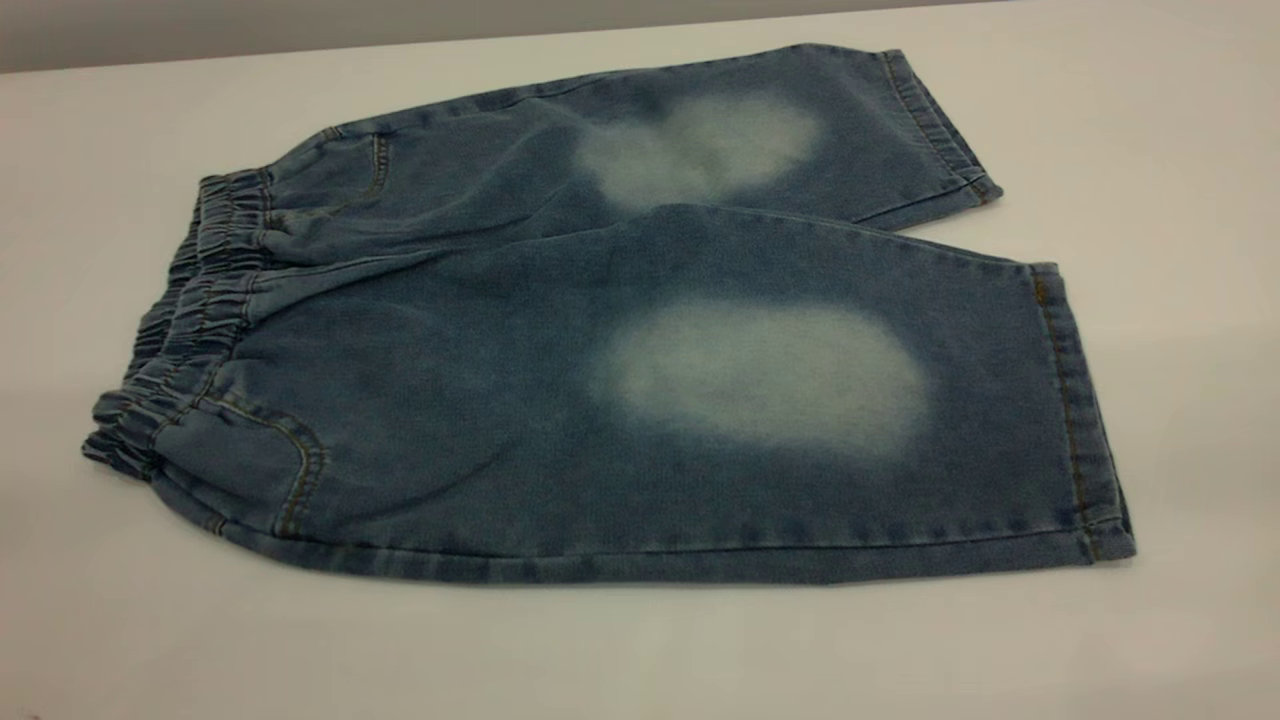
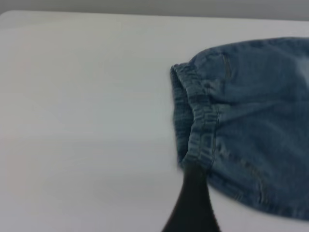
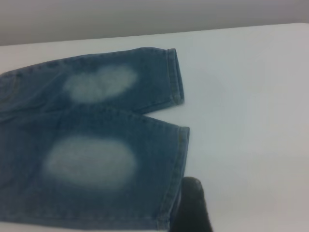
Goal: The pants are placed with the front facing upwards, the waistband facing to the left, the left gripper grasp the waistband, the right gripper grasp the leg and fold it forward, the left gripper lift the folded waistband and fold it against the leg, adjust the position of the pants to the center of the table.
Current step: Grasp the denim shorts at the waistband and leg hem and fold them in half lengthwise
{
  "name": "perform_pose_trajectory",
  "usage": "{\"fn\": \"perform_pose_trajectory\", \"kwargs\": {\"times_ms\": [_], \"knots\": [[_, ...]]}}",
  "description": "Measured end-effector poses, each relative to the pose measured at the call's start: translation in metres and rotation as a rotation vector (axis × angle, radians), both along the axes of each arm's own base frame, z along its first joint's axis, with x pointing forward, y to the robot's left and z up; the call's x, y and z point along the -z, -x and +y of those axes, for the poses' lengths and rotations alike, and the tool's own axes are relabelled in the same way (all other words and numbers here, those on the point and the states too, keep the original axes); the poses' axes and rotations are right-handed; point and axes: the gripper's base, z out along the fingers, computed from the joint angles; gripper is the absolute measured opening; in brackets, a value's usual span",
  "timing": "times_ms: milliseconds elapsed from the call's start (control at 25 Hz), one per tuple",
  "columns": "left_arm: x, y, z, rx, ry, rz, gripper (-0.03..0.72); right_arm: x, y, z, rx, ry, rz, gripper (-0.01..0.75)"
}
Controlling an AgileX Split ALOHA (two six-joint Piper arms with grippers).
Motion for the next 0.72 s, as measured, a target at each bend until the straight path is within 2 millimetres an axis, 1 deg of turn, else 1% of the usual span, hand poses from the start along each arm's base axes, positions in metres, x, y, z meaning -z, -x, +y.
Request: {"fn": "perform_pose_trajectory", "kwargs": {"times_ms": [120, 200, 360, 480, 560, 720], "knots": [[-0.010, -0.006, 0.000, -0.039, 0.067, 0.006, 0.516, -0.004, 0.000, 0.002, -0.013, -0.025, -0.010, 0.477], [-0.017, -0.013, 0.001, -0.061, 0.084, 0.032, 0.503, -0.009, -0.006, 0.004, -0.024, -0.043, -0.003, 0.477], [-0.036, -0.038, 0.005, -0.101, 0.021, 0.116, 0.474, -0.017, -0.032, 0.010, -0.076, -0.067, 0.054, 0.477], [-0.046, -0.064, 0.010, -0.133, -0.062, 0.185, 0.468, -0.017, -0.056, 0.017, -0.132, -0.081, 0.117, 0.477], [-0.044, -0.086, 0.012, -0.140, -0.115, 0.255, 0.468, -0.016, -0.071, 0.021, -0.170, -0.098, 0.156, 0.477], [-0.029, -0.124, 0.010, -0.103, -0.157, 0.390, 0.468, -0.011, -0.101, 0.028, -0.222, -0.127, 0.206, 0.477]]}}
